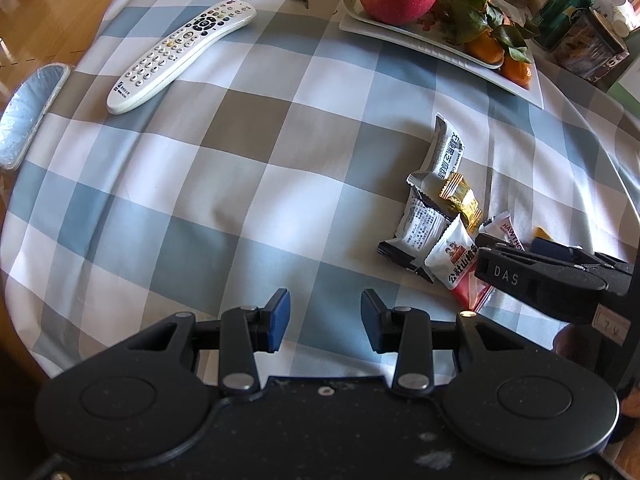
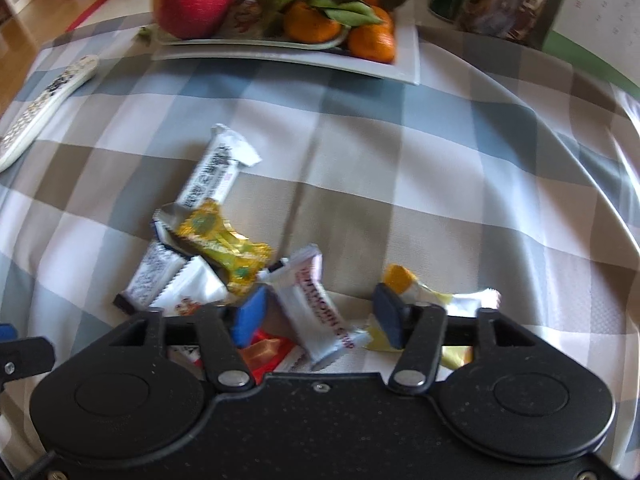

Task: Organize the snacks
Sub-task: 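Position the right gripper around the white HAWTHORN STRIP packet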

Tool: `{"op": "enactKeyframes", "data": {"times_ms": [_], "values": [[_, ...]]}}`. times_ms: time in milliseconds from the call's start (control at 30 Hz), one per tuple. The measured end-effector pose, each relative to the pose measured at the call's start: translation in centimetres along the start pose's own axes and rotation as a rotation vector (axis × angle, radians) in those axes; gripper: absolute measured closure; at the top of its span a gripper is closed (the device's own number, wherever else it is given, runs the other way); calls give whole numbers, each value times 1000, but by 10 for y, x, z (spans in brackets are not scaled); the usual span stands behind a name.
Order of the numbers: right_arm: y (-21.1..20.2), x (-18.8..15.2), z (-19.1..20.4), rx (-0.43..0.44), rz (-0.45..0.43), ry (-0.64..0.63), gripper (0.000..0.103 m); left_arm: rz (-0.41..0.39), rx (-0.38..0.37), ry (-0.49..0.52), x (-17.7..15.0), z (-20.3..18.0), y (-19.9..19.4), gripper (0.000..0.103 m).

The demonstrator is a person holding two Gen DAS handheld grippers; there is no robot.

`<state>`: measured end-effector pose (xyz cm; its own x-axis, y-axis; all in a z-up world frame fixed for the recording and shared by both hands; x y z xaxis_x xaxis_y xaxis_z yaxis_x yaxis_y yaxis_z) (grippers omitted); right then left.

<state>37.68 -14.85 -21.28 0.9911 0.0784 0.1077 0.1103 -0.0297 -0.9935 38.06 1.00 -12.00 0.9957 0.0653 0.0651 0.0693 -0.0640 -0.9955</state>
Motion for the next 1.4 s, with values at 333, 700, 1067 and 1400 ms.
{"op": "enactKeyframes", "data": {"times_ms": [333,700,1067,1400], "values": [[3,1,-8,-46,-21,-12,12,-1,5,9,-1,-1,0,62],[5,0,-17,-5,-47,27,9,-1,15,9,-2,-2,3,62],[9,-1,-17,1,-21,57,7,-1,23,10,-1,-1,4,62],[11,-1,-17,5,-25,58,6,-2,27,21,-2,-4,6,62]]}}
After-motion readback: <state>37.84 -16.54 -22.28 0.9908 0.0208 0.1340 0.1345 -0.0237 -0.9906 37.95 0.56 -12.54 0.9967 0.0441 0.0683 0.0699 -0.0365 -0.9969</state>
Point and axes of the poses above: each gripper's, at about its wrist camera, not at the fingertips, and y roughly the way its jaws point, z to its left, x to its top, the point moved 10 cm from there along y, roughly the way its jaws point, and after that the axes turned 9 degrees about z, right-handed, at the moved point
